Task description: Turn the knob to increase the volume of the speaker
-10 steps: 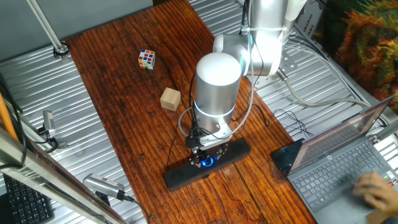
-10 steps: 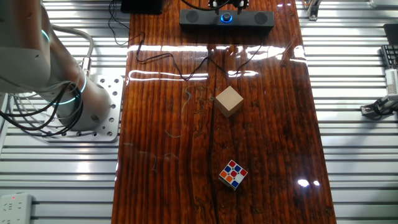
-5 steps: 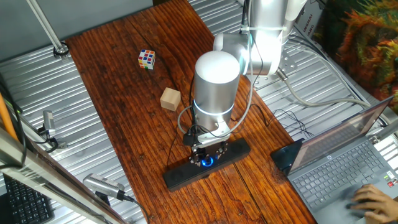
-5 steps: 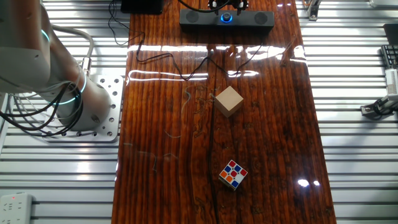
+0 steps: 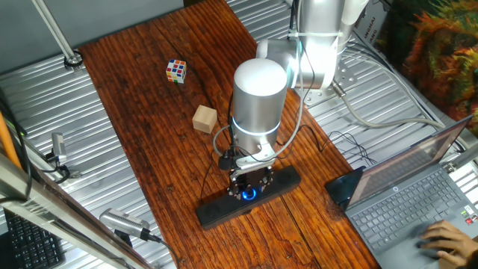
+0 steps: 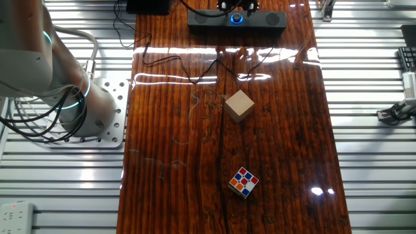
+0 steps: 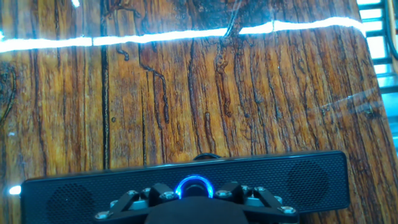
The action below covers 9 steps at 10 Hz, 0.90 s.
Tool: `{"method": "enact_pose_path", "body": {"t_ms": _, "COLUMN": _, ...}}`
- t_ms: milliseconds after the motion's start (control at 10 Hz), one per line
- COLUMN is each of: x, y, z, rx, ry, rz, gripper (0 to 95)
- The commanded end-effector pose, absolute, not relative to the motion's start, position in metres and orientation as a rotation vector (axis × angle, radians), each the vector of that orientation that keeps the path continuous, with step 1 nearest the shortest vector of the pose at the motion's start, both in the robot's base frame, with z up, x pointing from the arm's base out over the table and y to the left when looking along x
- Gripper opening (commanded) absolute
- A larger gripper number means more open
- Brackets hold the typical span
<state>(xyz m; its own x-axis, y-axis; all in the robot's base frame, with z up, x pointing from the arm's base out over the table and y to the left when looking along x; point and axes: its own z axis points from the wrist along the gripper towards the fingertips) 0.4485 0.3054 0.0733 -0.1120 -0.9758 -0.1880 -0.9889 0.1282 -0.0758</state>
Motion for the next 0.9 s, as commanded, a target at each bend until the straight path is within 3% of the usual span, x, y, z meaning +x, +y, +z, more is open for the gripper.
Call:
{"method": "enact_pose_path", "body": {"t_ms": 100, "x": 0.4485, "y": 0.3055, "z": 0.0737, "rx": -1.938, "ry": 2.219, "rz": 0.108, "gripper": 57.0}}
{"method": "enact_pose_path", "body": {"t_ms": 900, "x": 0.448, "y": 0.3053, "z": 0.0713, "rx": -1.884, "ry": 2.26, "rz": 0.126, "gripper": 57.0}}
